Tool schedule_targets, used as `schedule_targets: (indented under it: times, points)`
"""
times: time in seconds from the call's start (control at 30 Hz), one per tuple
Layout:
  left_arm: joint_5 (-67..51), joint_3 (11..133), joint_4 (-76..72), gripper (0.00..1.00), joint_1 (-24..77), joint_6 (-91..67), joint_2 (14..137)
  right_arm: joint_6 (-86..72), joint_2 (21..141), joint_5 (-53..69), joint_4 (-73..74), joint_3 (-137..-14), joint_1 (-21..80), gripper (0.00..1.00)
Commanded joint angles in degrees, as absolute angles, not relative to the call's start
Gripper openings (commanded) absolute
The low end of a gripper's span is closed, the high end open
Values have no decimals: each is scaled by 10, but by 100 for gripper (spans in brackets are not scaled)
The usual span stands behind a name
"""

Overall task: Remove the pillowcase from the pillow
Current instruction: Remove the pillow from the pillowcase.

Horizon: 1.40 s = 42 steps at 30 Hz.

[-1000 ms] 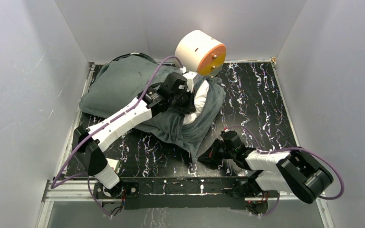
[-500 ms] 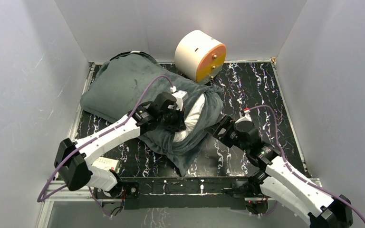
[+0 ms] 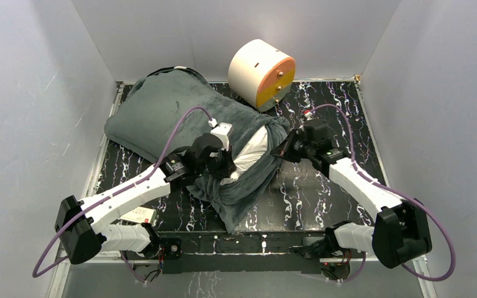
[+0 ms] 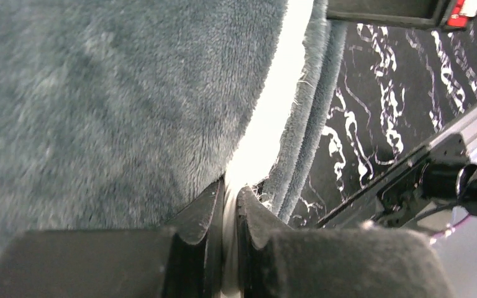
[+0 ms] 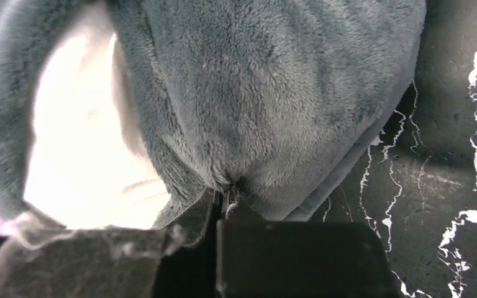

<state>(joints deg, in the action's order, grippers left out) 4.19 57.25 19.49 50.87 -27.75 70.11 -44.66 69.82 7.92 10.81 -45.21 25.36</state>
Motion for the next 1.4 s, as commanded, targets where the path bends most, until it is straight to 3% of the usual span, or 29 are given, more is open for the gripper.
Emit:
schedule_targets:
  times: [0.0,0.2,0.4,0.6,0.73,0.83,1.07,1.37]
  points:
    - [190,561,287,0,501,-294,616,-364,693,63,78,-411,95,0]
    - [153,547,294,0,501,-281,592,-336,823,209,74,-408,66,0]
    - [69,546,273,0,501,-246,595,-335,789,225,51,-384,67,0]
    - [-36,589,228,0,501,-206,608,-302,747,135,124,-401,73,0]
    - [-87,665,225,48,515,-181,683,-324,729,190,78,-358,84,0]
    - [19,735,257,70,591,-118,756,-356,708,220,35,-327,99,0]
    - [91,856,302,83,652,-5,910,-382,698,240,16,-309,104,0]
    - [299,937,348,87,643,76,1056,-416,652,239,-19,-271,104,0]
